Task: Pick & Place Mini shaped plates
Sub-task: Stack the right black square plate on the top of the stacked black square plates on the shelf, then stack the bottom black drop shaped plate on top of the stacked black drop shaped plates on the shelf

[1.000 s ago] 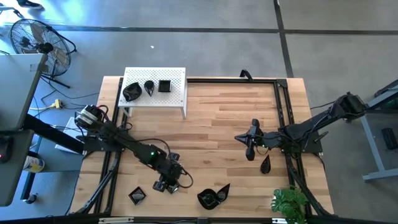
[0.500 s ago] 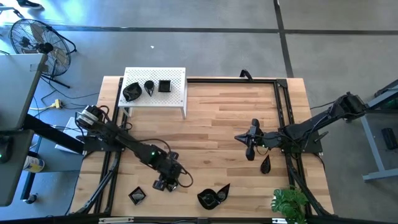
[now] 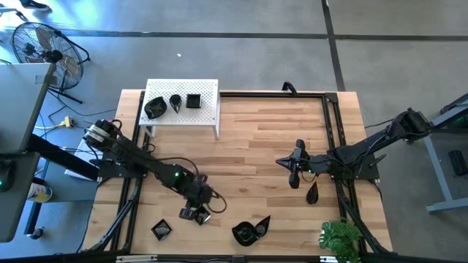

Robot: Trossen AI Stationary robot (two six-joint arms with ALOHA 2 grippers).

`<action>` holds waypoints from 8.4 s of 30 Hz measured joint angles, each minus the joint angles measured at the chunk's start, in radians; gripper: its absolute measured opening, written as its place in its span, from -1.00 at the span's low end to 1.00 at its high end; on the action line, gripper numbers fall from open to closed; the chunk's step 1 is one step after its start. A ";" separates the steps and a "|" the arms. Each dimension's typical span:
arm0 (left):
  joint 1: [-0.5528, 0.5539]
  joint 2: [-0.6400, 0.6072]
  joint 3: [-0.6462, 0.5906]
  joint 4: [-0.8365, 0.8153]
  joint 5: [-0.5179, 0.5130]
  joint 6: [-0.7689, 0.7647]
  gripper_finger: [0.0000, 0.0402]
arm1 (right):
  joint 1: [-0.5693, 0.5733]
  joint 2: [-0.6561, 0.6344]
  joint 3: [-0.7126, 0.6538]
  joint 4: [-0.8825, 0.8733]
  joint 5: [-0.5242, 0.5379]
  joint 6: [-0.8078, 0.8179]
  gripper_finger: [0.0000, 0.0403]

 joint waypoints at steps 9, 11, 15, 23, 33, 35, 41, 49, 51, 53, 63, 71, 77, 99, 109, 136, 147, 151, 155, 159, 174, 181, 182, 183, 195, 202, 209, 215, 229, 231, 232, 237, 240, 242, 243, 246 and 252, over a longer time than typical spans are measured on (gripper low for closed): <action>0.013 0.039 0.000 -0.088 0.181 -0.332 -0.64 | 0.000 0.000 0.000 0.003 -0.002 -0.001 -1.00; 0.008 0.039 0.000 -0.100 0.181 -0.394 -0.54 | 0.000 0.000 0.000 0.004 0.003 -0.007 -1.00; 0.010 0.039 0.000 -0.080 0.191 -0.481 -0.41 | 0.000 0.000 0.000 0.004 0.003 -0.008 -1.00; 0.010 0.048 -0.002 -0.034 0.182 -0.524 -0.38 | 0.000 0.000 0.000 0.004 0.000 -0.008 -1.00; 0.010 0.078 -0.003 -0.034 0.167 -0.545 -0.71 | 0.000 0.000 0.000 0.004 0.000 -0.008 -1.00; 0.010 0.078 -0.003 -0.045 0.167 -0.541 -0.82 | 0.000 0.000 0.000 0.004 0.000 -0.008 -1.00; 0.012 0.064 -0.002 -0.073 0.169 -0.509 -0.97 | 0.000 0.000 0.000 0.005 0.002 -0.008 -1.00; 0.097 0.042 -0.002 -0.167 0.147 -0.363 -0.99 | 0.002 0.000 0.000 0.005 0.003 -0.007 -1.00; 0.136 0.028 -0.002 -0.204 0.128 -0.307 -0.99 | 0.002 0.000 0.000 0.005 0.003 -0.006 -1.00; 0.180 0.006 -0.002 -0.238 0.093 -0.243 -0.99 | 0.002 0.000 0.000 0.005 0.003 0.000 -1.00; 0.379 -0.020 -0.002 -0.340 -0.123 0.047 -0.98 | 0.002 0.000 0.000 0.004 0.003 0.003 -1.00; 0.476 -0.014 0.007 -0.388 -0.257 0.089 -0.87 | 0.002 0.000 0.000 0.004 0.004 0.003 -1.00; 0.496 -0.013 0.067 -0.494 -0.298 0.113 -0.46 | 0.002 0.000 0.000 0.004 0.012 0.002 -1.00; 0.262 -0.013 0.056 -0.510 -0.306 -0.057 -0.28 | 0.002 0.001 0.000 0.004 -0.003 0.002 -1.00; 0.264 -0.008 0.055 -0.351 -0.338 -0.059 -0.28 | 0.002 0.001 0.000 0.005 -0.008 0.003 -1.00; 0.264 0.016 -0.027 -0.317 -0.317 -0.051 -0.97 | 0.002 0.001 0.000 0.011 -0.015 -0.015 -1.00; 0.243 -0.002 0.144 -0.471 -0.219 -0.012 -0.99 | 0.002 0.001 0.000 0.011 -0.015 -0.013 -1.00; 0.228 -0.006 0.270 -0.550 -0.221 0.005 -0.99 | 0.002 0.001 0.000 0.011 -0.016 -0.015 -1.00; 0.229 -0.012 0.424 -0.660 -0.299 0.025 -0.99 | 0.002 0.001 0.000 0.011 -0.021 -0.015 -1.00; 0.236 -0.013 0.579 -0.797 -0.427 0.065 -0.99 | 0.002 0.001 0.000 0.011 -0.021 -0.015 -1.00; 0.500 -0.027 0.759 -1.043 -0.659 0.273 -0.99 | 0.002 0.001 0.000 0.011 -0.031 -0.012 -1.00; 0.642 -0.072 0.690 -0.962 -0.652 0.393 -0.99 | 0.032 0.001 0.000 0.016 -0.011 -0.020 -1.00; 0.656 -0.079 0.675 -0.927 -0.655 0.414 -0.99 | 0.035 0.001 0.000 0.020 -0.005 -0.025 -1.00; 0.669 -0.085 0.660 -0.902 -0.653 0.429 -0.99 | 0.038 0.001 0.000 0.023 -0.003 -0.033 -1.00; 0.797 -0.106 0.555 -0.772 -0.621 0.582 -0.99 | 0.042 0.001 0.000 0.042 0.004 -0.060 -1.00; 0.851 -0.104 0.531 -0.715 -0.575 0.619 -0.99 | 0.042 0.001 0.000 0.042 0.004 -0.061 -1.00; 0.849 -0.104 0.514 -0.721 -0.574 0.641 -0.99 | 0.042 0.001 0.000 0.042 0.020 -0.065 -1.00; 0.847 -0.103 0.497 -0.710 -0.590 0.651 -0.99 | 0.042 0.001 0.000 0.042 0.021 -0.064 -1.00; 0.847 -0.103 0.496 -0.701 -0.590 0.634 -0.52 | 0.042 0.001 0.000 0.041 0.022 -0.062 -1.00; 0.847 -0.103 0.498 -0.707 -0.590 0.638 -0.48 | 0.042 0.001 0.000 0.041 0.022 -0.062 -1.00; 0.847 -0.103 0.505 -0.720 -0.588 0.637 -0.46 | 0.042 0.001 0.000 0.041 0.022 -0.062 -1.00; 0.847 -0.103 0.585 -0.811 -0.573 0.626 -0.44 | 0.042 0.001 0.000 0.042 0.022 -0.061 -1.00; 0.847 -0.103 0.629 -0.857 -0.514 0.551 -0.44 | 0.042 0.001 0.000 0.042 0.019 -0.060 -1.00; 0.843 -0.104 0.634 -0.902 -0.479 0.447 -0.47 | 0.042 0.001 0.000 0.043 0.010 -0.053 -1.00; 0.831 -0.109 0.625 -0.910 -0.453 0.398 -0.51 | 0.042 0.001 0.000 0.044 0.005 -0.041 -1.00; 0.773 -0.175 0.529 -0.831 -0.395 0.332 -0.70 | 0.042 0.001 0.000 0.046 -0.006 -0.031 -1.00; 0.579 -0.341 0.230 -0.405 -0.313 0.222 -0.96 | 0.042 0.001 0.000 0.056 -0.003 0.014 -1.00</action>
